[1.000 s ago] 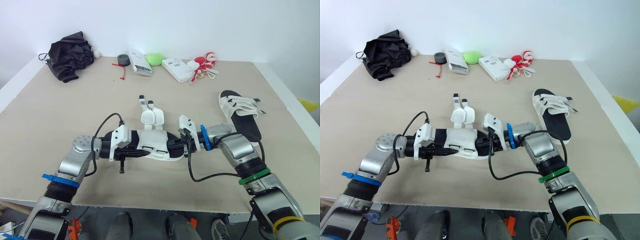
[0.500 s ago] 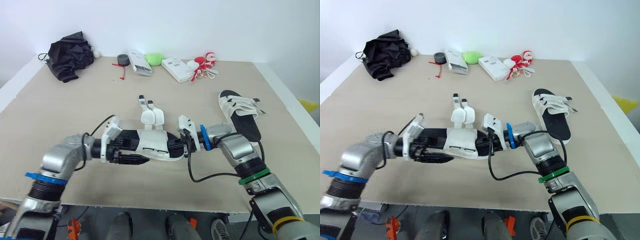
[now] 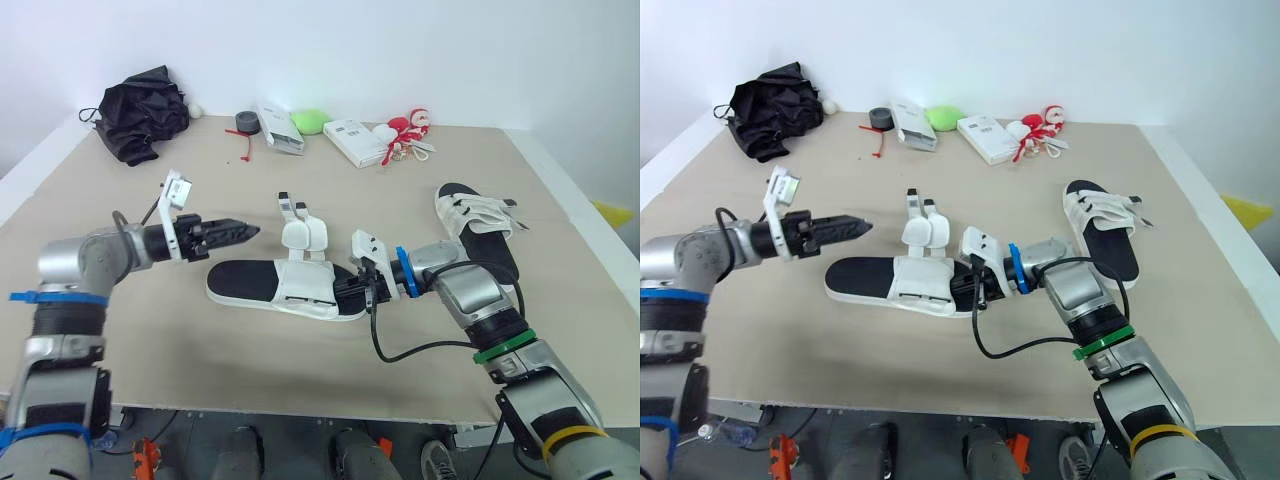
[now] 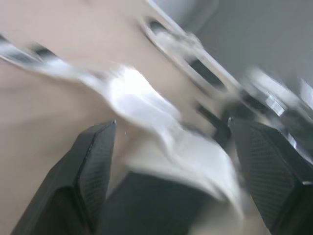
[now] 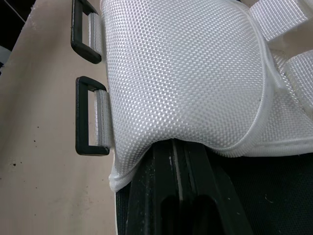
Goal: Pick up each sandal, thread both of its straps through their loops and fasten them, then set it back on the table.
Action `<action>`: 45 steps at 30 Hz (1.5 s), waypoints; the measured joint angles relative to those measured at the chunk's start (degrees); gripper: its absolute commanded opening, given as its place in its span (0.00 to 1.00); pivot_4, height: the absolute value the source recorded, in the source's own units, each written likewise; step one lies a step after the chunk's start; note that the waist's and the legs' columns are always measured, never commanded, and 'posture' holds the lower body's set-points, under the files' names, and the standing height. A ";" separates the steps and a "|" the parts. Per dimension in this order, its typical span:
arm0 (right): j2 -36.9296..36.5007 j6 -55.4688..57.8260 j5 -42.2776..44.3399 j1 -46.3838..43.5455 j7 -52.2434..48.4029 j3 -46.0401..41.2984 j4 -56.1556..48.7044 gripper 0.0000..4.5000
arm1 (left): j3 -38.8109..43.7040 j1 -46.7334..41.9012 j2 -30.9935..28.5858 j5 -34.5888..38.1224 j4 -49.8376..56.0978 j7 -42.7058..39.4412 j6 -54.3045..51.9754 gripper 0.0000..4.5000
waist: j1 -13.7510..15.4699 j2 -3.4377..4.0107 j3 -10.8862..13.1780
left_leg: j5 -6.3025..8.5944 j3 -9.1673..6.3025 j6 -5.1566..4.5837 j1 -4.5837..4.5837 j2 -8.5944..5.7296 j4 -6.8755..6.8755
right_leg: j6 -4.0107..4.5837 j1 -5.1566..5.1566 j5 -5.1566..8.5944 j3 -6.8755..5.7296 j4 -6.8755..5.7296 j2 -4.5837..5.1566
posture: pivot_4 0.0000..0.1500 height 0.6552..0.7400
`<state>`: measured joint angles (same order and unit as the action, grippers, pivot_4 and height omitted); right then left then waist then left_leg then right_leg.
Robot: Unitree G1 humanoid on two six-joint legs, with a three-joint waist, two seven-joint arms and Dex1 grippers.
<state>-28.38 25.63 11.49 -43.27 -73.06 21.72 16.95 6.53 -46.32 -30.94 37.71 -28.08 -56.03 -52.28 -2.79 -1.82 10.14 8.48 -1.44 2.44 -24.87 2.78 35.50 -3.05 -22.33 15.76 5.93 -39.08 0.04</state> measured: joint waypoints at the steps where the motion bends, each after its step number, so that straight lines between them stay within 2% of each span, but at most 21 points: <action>1: 0.00 0.00 0.00 -0.04 -0.15 0.01 -0.01 0.00 | -0.08 -0.47 1.74 -0.51 -2.50 0.99 -0.07 0.84 | -0.01 0.00 0.00 | 0.00 0.00 0.00 0.00 0.00 -0.03 | -0.01 -0.01 0.01 0.00 0.00 0.00 | 1.00 0.98; 3: 0.07 -0.01 0.00 -0.07 -0.26 0.02 -0.06 0.00 | -0.17 -0.67 3.13 -1.18 -4.87 1.86 -0.11 0.84 | -0.07 0.00 0.00 | 0.00 -0.05 0.00 -0.05 0.00 -0.07 | -0.01 -0.07 0.01 0.00 0.00 -0.04 | 1.00 0.98; 8: 0.04 0.02 -0.12 -0.02 -0.32 -0.11 -0.12 0.00 | 3.08 -7.81 8.28 -2.91 -20.38 7.08 1.58 0.84 | -0.02 -0.02 0.00 | -0.01 -0.20 0.02 -0.09 -0.01 -0.05 | 0.01 -0.04 -0.01 -0.12 0.00 -0.08 | 1.00 0.98; 11: 0.06 0.05 -0.12 0.00 -0.30 -0.12 -0.25 0.00 | 4.85 -9.86 8.96 -3.03 -24.24 9.06 2.95 0.84 | -0.04 -0.02 0.00 | -0.01 -0.19 0.02 -0.10 -0.01 -0.05 | 0.00 -0.07 -0.01 -0.11 0.00 -0.08 | 1.00 0.98; 14: 0.04 0.12 -0.13 0.11 -0.38 -0.27 -0.41 0.00 | 9.91 -15.52 10.55 -2.95 -32.76 13.22 6.18 0.84 | -0.04 -0.02 0.00 | -0.01 -0.22 0.03 -0.14 -0.02 -0.07 | -0.03 -0.08 0.01 -0.13 0.00 -0.08 | 1.00 0.98; 22: 0.21 0.66 -0.13 0.32 -0.12 -0.42 -1.02 0.00 | 16.21 -19.79 15.34 -2.82 -41.34 19.72 10.12 0.84 | -0.21 -0.02 0.01 | -0.01 -0.26 0.05 -0.15 -0.03 -0.12 | -0.04 -0.10 0.02 -0.15 0.01 -0.08 | 1.00 0.98; 24: 0.20 0.82 -0.13 0.47 -0.14 -0.68 -1.06 0.00 | 18.52 -20.57 16.13 -2.76 -43.13 22.28 12.26 0.73 | -0.14 -0.03 0.01 | -0.01 -0.27 0.05 -0.15 -0.03 -0.12 | -0.06 -0.08 0.03 -0.17 0.01 -0.07 | 1.00 0.98; 26: 0.20 0.89 -0.13 0.53 -0.04 -0.72 -1.14 0.00 | 20.40 -21.06 16.92 -2.45 -44.19 24.97 14.33 0.66 | -0.15 -0.03 0.01 | -0.01 -0.26 0.06 -0.16 -0.05 -0.11 | -0.06 -0.08 0.03 -0.15 0.01 -0.05 | 1.00 0.98; 29: 0.20 1.38 -0.13 0.72 0.25 -0.84 -1.66 0.00 | 23.74 -21.26 17.75 -1.69 -45.56 28.89 18.19 0.31 | -0.17 -0.03 0.01 | -0.01 -0.27 0.07 -0.16 -0.05 -0.12 | -0.06 -0.09 0.02 -0.16 0.01 -0.06 | 1.00 0.98; 31: 0.20 1.46 -0.13 0.77 0.27 -0.90 -1.72 0.00 | 24.02 -21.34 18.01 -1.70 -45.61 29.40 18.67 0.21 | -0.16 -0.03 0.01 | -0.02 -0.27 0.08 -0.16 -0.06 -0.12 | -0.06 -0.09 0.03 -0.16 0.01 -0.05 | 1.00 0.98; 32: 0.20 1.65 -0.13 0.92 0.31 -1.11 -2.02 0.00 | 24.73 -21.53 18.51 -1.70 -45.66 29.86 18.75 0.08 | -0.14 -0.03 0.01 | -0.02 -0.27 0.09 -0.16 -0.07 -0.12 | -0.06 -0.08 0.03 -0.16 0.01 -0.05 | 1.00 0.98; 33: 0.20 1.70 -0.13 0.94 0.34 -1.13 -2.12 0.00 | 24.85 -21.61 18.68 -1.71 -45.68 29.92 18.74 0.01 | -0.14 -0.03 0.01 | -0.02 -0.27 0.09 -0.16 -0.07 -0.12 | -0.07 -0.08 0.03 -0.16 0.01 -0.05 | 1.00 0.98; 45: 0.20 1.96 -0.13 1.23 0.59 -1.34 -2.39 0.00 | 26.19 -21.84 19.29 -1.63 -45.61 30.13 18.48 0.01 | -0.16 -0.03 0.01 | -0.05 -0.28 0.20 -0.16 -0.07 -0.13 | -0.07 -0.09 0.03 -0.17 0.01 -0.05 | 1.00 0.98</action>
<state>-28.18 27.59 11.36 -42.04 -72.47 20.38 14.56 32.71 -68.17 -11.65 36.07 -73.70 -25.89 -33.80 -2.94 -1.85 10.15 8.43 -1.72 2.64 -25.03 2.70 35.37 -3.12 -22.42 15.79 5.76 -39.07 -0.01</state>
